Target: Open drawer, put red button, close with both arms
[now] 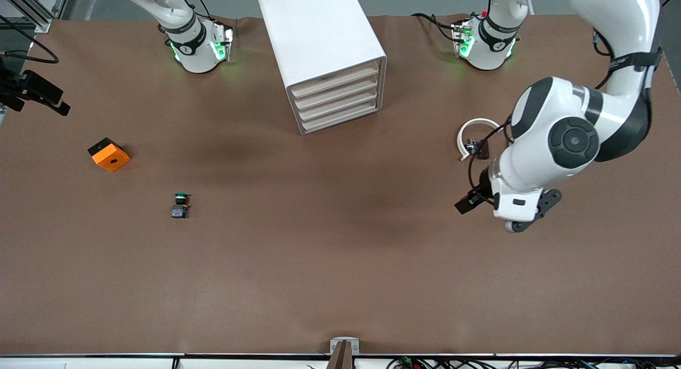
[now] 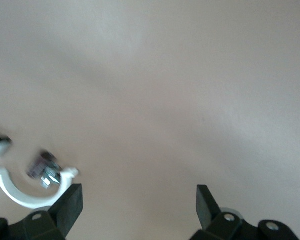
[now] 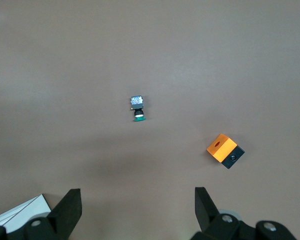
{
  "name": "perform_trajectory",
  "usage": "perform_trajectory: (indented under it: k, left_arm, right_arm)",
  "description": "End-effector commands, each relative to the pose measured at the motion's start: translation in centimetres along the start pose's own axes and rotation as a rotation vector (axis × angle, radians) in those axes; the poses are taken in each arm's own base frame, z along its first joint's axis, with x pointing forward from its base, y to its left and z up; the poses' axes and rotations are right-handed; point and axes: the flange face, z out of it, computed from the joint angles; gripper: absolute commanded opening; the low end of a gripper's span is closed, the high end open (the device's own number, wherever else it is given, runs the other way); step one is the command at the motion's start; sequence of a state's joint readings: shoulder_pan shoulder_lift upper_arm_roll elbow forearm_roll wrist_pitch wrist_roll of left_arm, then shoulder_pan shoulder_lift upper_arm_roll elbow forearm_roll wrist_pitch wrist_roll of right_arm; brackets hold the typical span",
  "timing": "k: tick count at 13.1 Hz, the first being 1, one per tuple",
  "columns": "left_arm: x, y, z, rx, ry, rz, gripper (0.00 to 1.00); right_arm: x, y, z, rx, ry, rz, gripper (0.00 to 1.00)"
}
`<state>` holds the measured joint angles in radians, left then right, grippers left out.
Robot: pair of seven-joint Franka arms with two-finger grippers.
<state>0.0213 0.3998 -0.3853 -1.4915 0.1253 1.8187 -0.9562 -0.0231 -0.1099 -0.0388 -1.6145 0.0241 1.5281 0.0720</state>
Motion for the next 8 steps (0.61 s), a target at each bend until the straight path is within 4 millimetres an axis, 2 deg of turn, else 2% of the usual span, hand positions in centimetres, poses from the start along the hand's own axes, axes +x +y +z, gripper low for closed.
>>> perform_trajectory:
  k: [1,2,4,5,7,8]
  left_arm:
    - [1.4,-3.9,-4.2,0.035,0.056,0.162,1.0]
    - [2.3,-6.0,-5.8,0.05,0.066,0.206,1.0]
    - [2.6,-9.3,-9.4,0.068,0.082,0.285,1.0]
    - [2.0,-10.2,-11.2,0.074,0.098,0.354,1.0]
    - [1.1,-11.4,-13.4,0.087,0.103,0.524,1.0]
    - [0.7,-12.1,-14.4,0.098,0.104,0.551,1.0]
  right_arm:
    - [-0.2,0.1,-0.5,-0.007,0.0,-0.005,1.0]
    - [-0.2,0.1,-0.5,-0.007,0.0,-0.005,1.0]
    - [-0.2,0.1,-0.5,-0.007,0.0,-0.005,1.0]
    - [-0.2,0.1,-0.5,-0.007,0.0,-0.005,1.0]
    - [-0.1,0.1,-0.5,-0.007,0.002,-0.004,1.0]
    - [-0.1,0.1,-0.5,-0.007,0.002,-0.005,1.0]
